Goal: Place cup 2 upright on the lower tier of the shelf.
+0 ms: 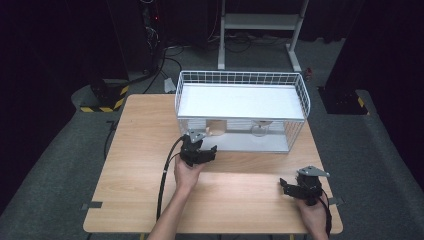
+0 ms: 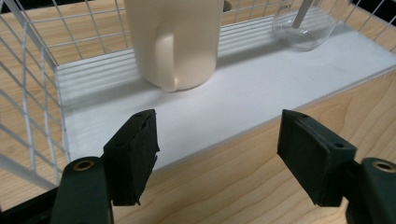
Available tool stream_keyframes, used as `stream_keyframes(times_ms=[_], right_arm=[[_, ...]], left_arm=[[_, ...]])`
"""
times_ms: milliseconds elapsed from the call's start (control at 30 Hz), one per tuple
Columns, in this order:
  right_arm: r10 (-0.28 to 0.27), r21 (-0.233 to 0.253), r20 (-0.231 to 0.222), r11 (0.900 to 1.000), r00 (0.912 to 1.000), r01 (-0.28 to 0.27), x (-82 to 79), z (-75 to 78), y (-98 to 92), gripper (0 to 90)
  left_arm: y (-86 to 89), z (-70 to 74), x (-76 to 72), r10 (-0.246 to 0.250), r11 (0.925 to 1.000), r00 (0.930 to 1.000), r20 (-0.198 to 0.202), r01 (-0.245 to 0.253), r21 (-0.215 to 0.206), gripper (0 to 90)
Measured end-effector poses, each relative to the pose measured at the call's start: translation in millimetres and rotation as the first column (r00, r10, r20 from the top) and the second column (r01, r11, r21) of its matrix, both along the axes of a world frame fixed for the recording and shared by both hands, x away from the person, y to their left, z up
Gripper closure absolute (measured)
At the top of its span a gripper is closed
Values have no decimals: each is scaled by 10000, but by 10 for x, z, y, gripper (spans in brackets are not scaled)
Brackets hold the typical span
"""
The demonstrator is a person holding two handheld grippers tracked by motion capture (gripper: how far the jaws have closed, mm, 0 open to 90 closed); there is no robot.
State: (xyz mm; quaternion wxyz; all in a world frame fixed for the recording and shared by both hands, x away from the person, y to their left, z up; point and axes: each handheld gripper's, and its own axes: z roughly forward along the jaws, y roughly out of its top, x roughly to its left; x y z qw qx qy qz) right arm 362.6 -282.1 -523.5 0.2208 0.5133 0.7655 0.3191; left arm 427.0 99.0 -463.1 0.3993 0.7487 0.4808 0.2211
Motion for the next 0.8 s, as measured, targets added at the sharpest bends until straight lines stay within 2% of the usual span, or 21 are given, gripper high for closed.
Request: stream_keyframes(times_ms=[33, 167, 267, 800], right_arm=[[0, 2, 0, 10000, 10000, 0, 0, 0, 0, 205], [0, 1, -1, 10000, 10000, 0, 0, 0, 0, 205], [2, 0, 3, 10000, 10000, -2, 0, 0, 0, 205], [-13, 19, 2, 10000, 10000, 13, 0, 0, 2, 205]], left_arm=[[10, 1, -9, -8, 10000, 9999, -104, 8, -19, 292], [38, 8, -36, -22, 10000, 10000, -48, 22, -85, 291], [84, 21, -69, 6, 9995, 10000, -70, -8, -313, 290], [250, 79, -203, 95, 9982, 10000, 14, -94, -585, 279]])
